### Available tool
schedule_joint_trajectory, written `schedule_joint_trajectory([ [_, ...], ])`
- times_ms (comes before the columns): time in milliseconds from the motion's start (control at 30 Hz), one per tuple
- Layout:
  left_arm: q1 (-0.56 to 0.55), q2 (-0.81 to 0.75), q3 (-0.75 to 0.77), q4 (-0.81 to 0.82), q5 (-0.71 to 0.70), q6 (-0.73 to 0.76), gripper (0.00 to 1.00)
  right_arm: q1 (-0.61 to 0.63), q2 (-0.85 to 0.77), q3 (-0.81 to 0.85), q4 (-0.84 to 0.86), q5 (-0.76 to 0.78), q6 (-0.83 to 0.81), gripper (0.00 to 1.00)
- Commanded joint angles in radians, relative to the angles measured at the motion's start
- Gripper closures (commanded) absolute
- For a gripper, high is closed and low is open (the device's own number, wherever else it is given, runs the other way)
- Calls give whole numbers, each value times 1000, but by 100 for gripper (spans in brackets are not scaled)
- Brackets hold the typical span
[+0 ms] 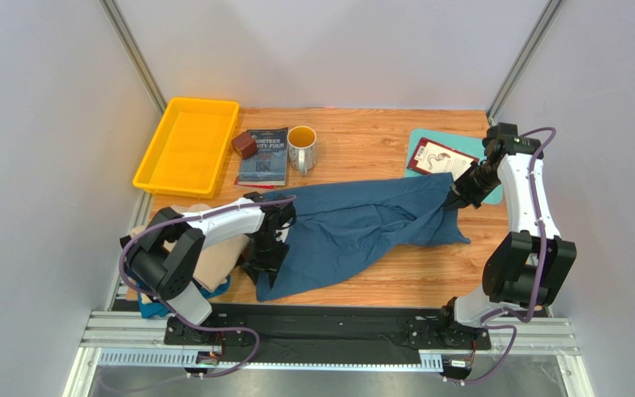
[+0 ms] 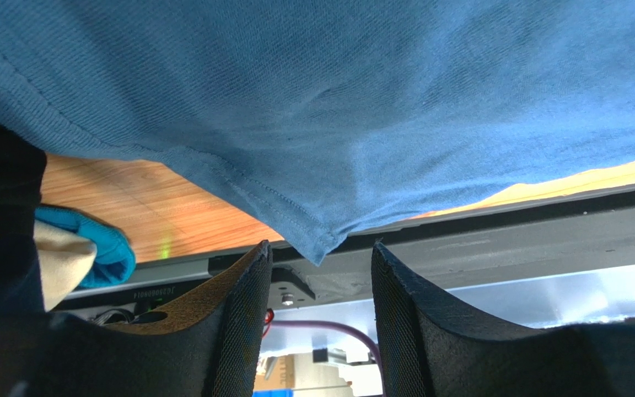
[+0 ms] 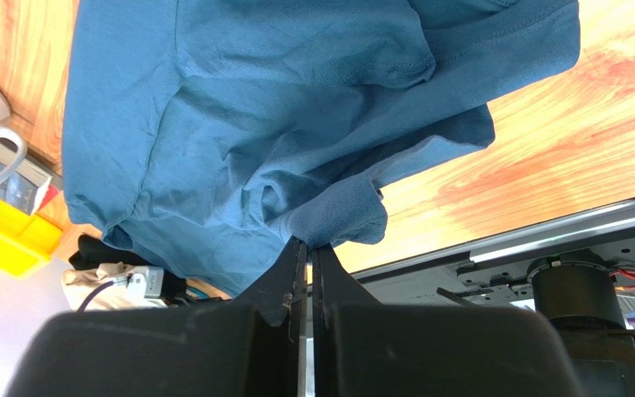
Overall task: Fold and stack the t-shirts
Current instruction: Grap the side of the flattened tshirt closest away from the robot with both arms
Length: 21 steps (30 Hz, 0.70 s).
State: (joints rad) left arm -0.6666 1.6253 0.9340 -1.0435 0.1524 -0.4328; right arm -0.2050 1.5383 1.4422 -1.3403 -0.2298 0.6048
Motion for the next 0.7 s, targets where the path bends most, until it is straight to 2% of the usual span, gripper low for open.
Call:
schedule_joint_trajectory([
  [0, -1, -54, -32, 14, 4, -12, 46, -19, 6, 34, 33, -29, -22, 100],
  [267, 2, -94, -55, 2, -48, -64, 46, -19, 3, 6, 49, -48, -25, 100],
  [667, 28, 34, -77, 80, -16, -53, 49, -27, -12, 3, 44, -46, -40, 100],
])
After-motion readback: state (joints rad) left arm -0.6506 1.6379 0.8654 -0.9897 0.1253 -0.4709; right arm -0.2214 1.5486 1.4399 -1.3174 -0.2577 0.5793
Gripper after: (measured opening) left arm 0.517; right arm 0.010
